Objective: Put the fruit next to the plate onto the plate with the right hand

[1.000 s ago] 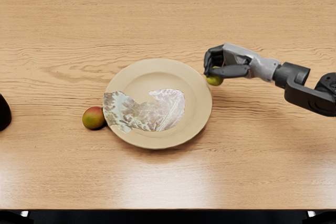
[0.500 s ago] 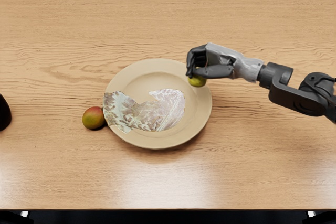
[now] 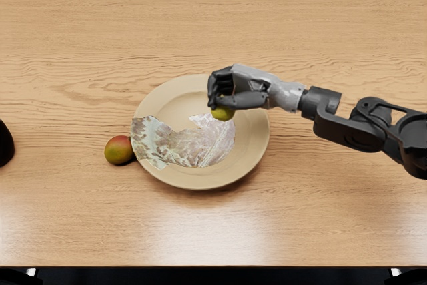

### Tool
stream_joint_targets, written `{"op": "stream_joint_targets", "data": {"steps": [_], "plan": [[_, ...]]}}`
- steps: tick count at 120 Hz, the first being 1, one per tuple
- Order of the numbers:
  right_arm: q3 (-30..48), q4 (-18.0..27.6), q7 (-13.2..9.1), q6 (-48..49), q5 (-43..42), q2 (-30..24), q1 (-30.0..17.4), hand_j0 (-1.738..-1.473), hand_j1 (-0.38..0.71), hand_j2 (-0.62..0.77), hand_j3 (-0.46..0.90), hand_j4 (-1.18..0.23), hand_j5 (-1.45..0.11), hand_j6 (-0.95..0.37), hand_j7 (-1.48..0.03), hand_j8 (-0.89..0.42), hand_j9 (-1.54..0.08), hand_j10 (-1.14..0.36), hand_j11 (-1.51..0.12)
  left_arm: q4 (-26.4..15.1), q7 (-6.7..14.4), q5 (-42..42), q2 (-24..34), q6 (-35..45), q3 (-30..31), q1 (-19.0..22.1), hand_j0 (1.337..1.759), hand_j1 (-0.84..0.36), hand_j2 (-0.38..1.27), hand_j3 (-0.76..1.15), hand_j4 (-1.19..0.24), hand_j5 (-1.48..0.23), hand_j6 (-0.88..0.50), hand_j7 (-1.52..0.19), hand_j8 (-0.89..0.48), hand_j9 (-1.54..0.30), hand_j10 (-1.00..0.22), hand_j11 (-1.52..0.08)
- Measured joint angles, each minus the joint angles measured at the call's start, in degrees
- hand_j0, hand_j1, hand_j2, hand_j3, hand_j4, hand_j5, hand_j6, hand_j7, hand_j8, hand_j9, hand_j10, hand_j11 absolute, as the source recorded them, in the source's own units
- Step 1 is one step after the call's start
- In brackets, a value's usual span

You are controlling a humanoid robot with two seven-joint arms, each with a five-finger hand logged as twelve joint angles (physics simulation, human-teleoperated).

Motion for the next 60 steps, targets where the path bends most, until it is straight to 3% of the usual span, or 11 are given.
{"op": "stream_joint_targets", "data": {"steps": [27, 60], "plan": [[-0.2, 0.0, -0.3, -0.1, 0.0, 0.4, -0.3, -1.650, 0.54, -0.14, 0.00, -0.72, -0.98, -0.73, -0.95, -0.71, -0.99, -0.46, -0.98, 0.0, 0.0, 0.0, 0.0, 0.0, 0.0, 0.0, 1.658, 0.35, 0.00, 0.00, 0.00, 0.00, 0.00, 0.00, 0.00, 0.00, 0.00, 0.00], [0.4, 0.0, -3.0, -0.8, 3.2, 0.3, -0.3, -1.656, 0.21, -0.09, 0.00, -0.46, -0.61, -0.46, -0.60, -0.46, -0.61, -0.39, -0.61, 0.0, 0.0, 0.0, 0.0, 0.0, 0.0, 0.0, 1.658, 0.35, 0.00, 0.00, 0.00, 0.00, 0.00, 0.00, 0.00, 0.00, 0.00, 0.00]]}}
